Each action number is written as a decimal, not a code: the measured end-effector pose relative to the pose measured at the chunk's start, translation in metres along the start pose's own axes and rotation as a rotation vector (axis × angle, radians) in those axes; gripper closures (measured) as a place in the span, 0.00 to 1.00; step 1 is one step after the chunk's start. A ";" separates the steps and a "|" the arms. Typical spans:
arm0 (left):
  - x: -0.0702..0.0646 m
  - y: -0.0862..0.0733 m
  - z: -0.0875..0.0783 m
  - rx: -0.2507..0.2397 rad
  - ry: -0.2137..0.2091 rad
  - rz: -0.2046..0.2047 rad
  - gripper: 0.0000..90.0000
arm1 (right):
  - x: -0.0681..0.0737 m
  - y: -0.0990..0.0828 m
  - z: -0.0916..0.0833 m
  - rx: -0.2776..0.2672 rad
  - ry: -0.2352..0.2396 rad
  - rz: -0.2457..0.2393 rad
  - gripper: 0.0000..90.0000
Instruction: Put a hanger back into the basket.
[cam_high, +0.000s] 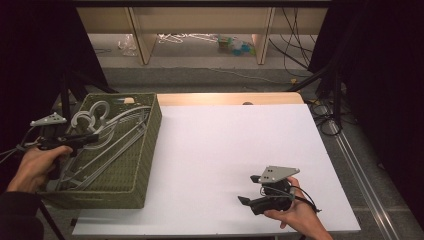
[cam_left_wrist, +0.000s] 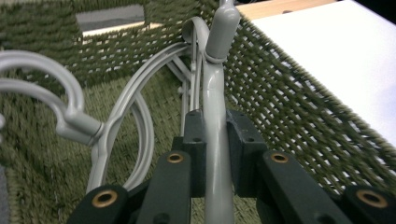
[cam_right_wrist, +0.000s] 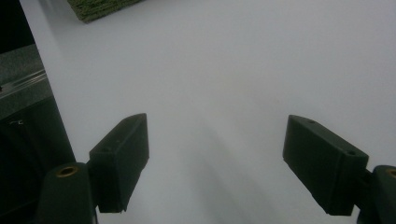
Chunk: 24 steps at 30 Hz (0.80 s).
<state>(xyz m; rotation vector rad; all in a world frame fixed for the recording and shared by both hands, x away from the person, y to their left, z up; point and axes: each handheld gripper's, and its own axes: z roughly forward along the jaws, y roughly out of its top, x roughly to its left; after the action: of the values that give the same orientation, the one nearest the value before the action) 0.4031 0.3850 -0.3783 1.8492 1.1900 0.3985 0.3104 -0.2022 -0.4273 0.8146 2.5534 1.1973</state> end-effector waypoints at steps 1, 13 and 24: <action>0.000 -0.001 0.002 0.000 0.005 -0.007 0.87 | 0.000 0.000 0.000 0.000 0.000 0.000 0.26; 0.009 -0.011 0.008 0.055 0.068 -0.042 0.85 | 0.000 0.000 0.000 0.003 -0.001 0.004 0.26; 0.015 -0.018 0.012 0.082 0.126 -0.059 0.85 | 0.000 0.000 -0.001 0.003 0.001 0.003 0.26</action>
<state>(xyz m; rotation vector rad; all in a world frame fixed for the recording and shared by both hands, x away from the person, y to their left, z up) 0.4078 0.3946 -0.4024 1.8767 1.3608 0.4442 0.3104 -0.2031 -0.4268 0.8192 2.5559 1.1955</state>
